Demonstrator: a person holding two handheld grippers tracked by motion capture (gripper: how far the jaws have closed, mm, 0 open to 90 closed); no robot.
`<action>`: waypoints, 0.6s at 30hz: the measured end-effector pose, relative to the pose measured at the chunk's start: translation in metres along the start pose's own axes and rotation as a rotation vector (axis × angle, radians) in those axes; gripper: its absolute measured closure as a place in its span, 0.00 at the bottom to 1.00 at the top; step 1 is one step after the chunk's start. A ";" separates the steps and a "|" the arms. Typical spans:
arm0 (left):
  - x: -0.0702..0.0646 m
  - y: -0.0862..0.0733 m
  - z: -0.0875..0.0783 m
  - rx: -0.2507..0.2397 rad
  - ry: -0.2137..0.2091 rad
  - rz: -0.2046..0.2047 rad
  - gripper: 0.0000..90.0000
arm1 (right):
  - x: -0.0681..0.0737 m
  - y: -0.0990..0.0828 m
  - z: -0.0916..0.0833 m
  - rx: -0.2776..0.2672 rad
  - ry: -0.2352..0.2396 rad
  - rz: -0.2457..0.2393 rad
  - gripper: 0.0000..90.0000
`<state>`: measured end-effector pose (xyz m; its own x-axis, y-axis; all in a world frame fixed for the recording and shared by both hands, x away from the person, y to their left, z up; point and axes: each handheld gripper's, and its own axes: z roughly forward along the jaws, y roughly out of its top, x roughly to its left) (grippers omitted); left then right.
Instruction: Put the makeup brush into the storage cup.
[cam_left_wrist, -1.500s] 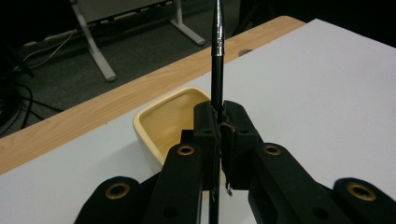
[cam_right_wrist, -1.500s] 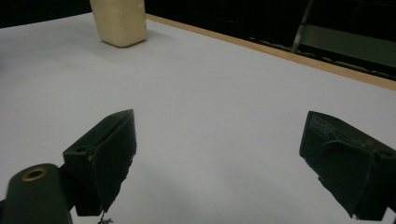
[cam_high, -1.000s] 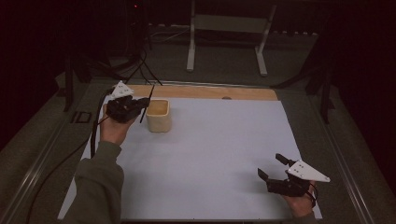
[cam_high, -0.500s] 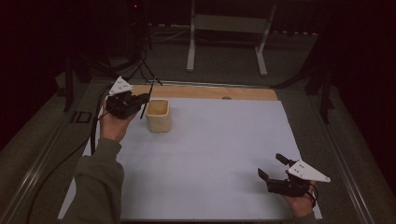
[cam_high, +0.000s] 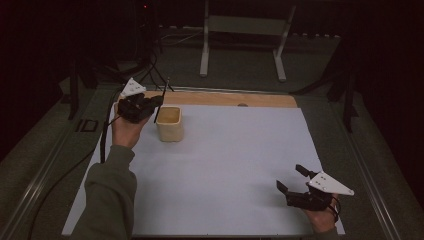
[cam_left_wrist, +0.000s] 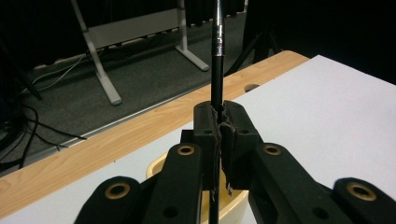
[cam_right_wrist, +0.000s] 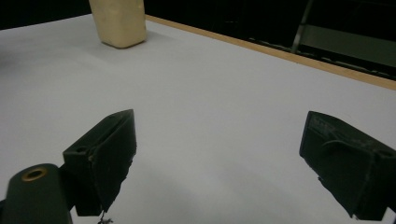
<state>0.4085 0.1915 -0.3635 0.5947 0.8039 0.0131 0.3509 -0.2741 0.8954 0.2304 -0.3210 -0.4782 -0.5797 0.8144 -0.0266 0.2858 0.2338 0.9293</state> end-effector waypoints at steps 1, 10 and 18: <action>0.000 0.000 0.003 0.001 -0.001 0.000 0.96 | 0.000 0.000 0.000 0.000 0.000 0.000 0.12; -0.002 -0.002 0.012 0.000 0.017 0.001 0.96 | 0.000 0.000 0.000 -0.002 0.000 0.000 0.12; -0.004 -0.002 0.020 -0.009 0.020 0.008 0.96 | 0.000 0.000 0.000 -0.002 0.000 0.000 0.12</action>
<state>0.4198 0.1787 -0.3742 0.5829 0.8120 0.0293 0.3397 -0.2763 0.8990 0.2303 -0.3213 -0.4781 -0.5796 0.8145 -0.0262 0.2846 0.2324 0.9300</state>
